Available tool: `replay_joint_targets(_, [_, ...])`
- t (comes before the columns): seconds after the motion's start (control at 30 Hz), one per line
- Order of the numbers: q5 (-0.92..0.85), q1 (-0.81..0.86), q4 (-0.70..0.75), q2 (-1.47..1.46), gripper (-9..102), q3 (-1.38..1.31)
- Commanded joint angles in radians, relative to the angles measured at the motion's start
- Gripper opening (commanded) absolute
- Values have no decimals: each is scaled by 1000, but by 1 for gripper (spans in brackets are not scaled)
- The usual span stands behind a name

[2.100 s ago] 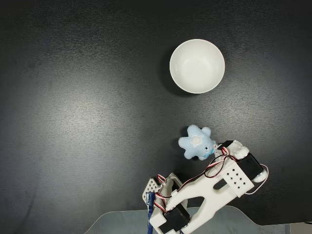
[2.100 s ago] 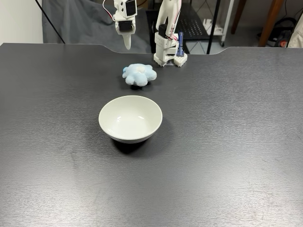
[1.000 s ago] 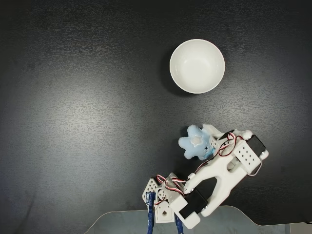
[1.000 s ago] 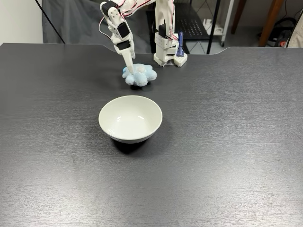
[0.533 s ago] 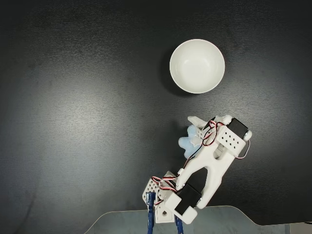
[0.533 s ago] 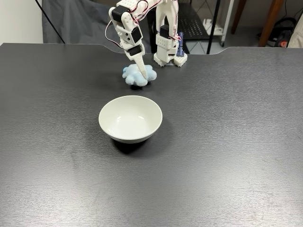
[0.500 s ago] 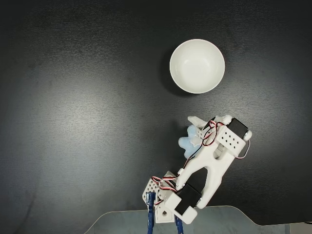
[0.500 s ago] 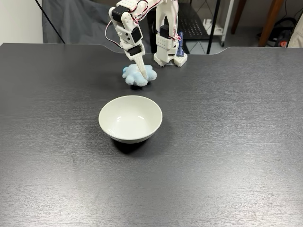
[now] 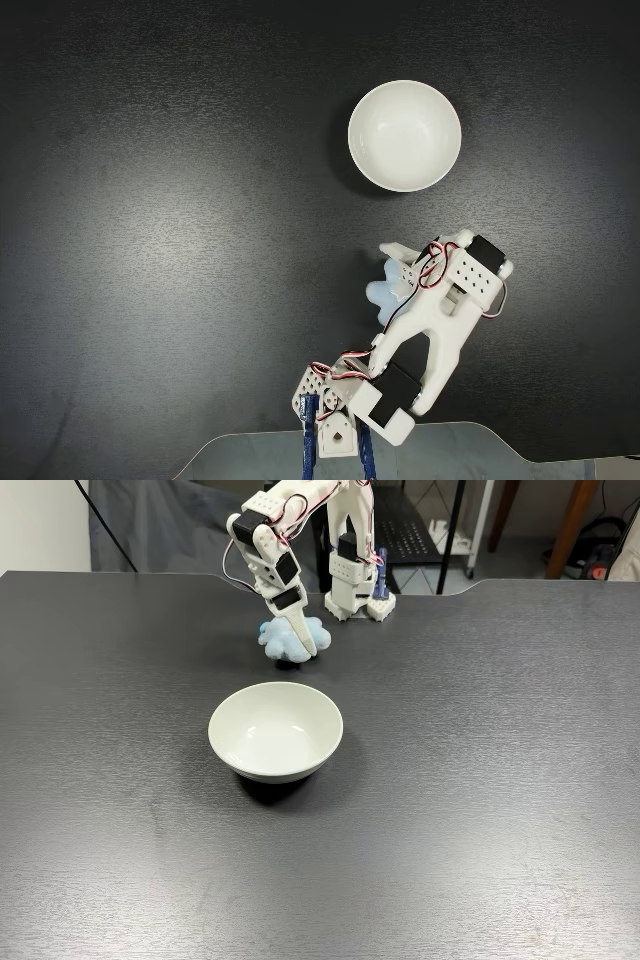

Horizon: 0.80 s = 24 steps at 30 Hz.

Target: Grasp a skyblue doll and put it in the white bowl.

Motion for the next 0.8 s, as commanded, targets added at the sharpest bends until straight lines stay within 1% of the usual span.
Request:
replay_joint_targets(0.0, [-6, 46, 46, 14, 56, -23])
replay_joint_targets(0.13, [-6, 86, 46, 14, 56, -23])
replay_joint_targets(0.5, [-6, 78, 43, 9, 56, -25])
replay_joint_targets(0.77, [-6, 91, 43, -115, 56, -25])
